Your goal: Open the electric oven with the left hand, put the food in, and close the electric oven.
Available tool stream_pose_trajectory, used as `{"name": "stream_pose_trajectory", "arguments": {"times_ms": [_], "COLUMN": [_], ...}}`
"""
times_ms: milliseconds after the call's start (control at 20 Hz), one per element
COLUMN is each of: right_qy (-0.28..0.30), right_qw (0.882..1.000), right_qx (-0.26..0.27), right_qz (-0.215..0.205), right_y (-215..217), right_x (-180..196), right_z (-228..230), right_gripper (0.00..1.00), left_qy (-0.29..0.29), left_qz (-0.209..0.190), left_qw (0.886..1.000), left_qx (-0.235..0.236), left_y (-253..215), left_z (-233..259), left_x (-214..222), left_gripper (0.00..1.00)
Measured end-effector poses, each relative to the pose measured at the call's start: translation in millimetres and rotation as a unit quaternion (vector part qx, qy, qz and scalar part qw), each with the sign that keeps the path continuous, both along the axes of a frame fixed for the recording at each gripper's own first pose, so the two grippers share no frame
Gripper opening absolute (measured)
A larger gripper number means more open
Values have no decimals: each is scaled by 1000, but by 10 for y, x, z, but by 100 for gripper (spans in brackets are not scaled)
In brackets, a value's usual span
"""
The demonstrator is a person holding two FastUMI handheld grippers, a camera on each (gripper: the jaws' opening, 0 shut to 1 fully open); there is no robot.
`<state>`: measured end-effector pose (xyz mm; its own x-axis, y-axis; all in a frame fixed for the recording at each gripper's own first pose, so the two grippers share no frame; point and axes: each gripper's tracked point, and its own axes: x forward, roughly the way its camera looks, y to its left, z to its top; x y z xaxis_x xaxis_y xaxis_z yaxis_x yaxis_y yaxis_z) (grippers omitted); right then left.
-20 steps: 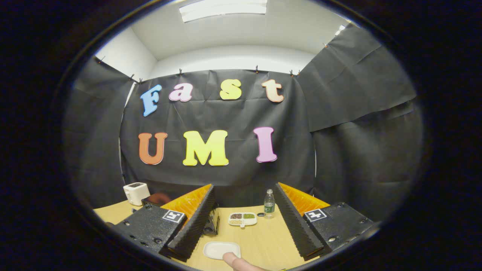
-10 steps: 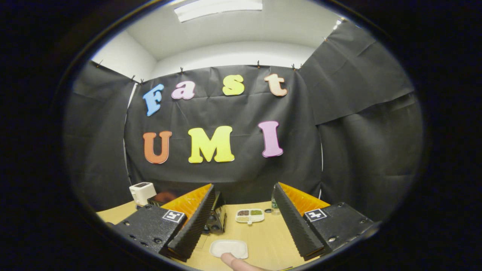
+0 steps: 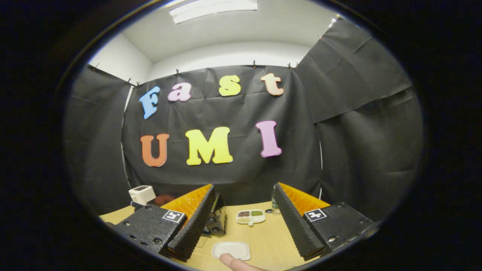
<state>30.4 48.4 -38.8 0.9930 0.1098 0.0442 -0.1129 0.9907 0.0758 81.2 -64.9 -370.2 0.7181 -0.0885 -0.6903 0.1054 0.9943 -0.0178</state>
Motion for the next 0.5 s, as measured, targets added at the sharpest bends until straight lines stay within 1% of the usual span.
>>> {"name": "stream_pose_trajectory", "arguments": {"times_ms": [200,350,500], "right_qy": [3,3,5], "right_qw": [1000,1000,1000], "right_qx": [0,-2,-5], "right_qz": [3,4,3], "right_y": [25,30,33], "right_x": [26,26,26], "right_z": [-26,-25,-40], "right_gripper": [94,94,94], "left_qy": [-23,-49,-63], "left_qz": [3,0,4], "left_qw": [1000,998,998], "left_qx": [8,34,26], "left_y": [-19,26,27], "left_z": [133,263,361], "left_x": [47,150,211], "left_gripper": [92,92,94]}}
